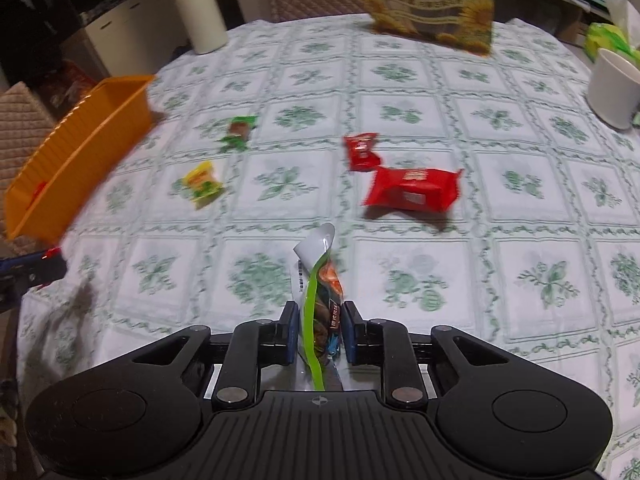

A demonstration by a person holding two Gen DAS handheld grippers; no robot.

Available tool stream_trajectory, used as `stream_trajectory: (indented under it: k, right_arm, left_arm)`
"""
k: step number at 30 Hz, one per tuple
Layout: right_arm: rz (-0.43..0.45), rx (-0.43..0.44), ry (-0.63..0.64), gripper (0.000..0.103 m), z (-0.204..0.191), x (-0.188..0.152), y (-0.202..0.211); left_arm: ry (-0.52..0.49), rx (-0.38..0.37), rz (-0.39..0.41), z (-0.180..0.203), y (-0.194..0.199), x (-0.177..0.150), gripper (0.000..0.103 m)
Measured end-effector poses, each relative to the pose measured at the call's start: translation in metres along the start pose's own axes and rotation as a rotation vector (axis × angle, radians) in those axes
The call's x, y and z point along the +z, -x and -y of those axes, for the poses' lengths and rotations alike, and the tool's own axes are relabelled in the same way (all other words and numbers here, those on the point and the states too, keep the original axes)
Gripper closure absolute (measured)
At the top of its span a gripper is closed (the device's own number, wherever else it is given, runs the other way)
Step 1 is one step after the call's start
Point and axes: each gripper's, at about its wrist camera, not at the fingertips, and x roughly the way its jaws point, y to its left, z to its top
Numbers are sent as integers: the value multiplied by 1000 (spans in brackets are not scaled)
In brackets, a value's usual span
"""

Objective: Organize snacks
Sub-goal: 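Carry both held snacks over the orange tray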

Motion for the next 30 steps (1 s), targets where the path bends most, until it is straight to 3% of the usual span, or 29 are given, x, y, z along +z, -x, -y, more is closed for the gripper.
stream_trajectory:
  k: [14,30]
  right_arm:
    - [30,154,104,80,-68,27,18]
    - [66,347,242,80,-184,102,-14]
  left_arm:
    - [57,13,55,-31,27,13,83]
    - [149,108,127,-111,28,56,83]
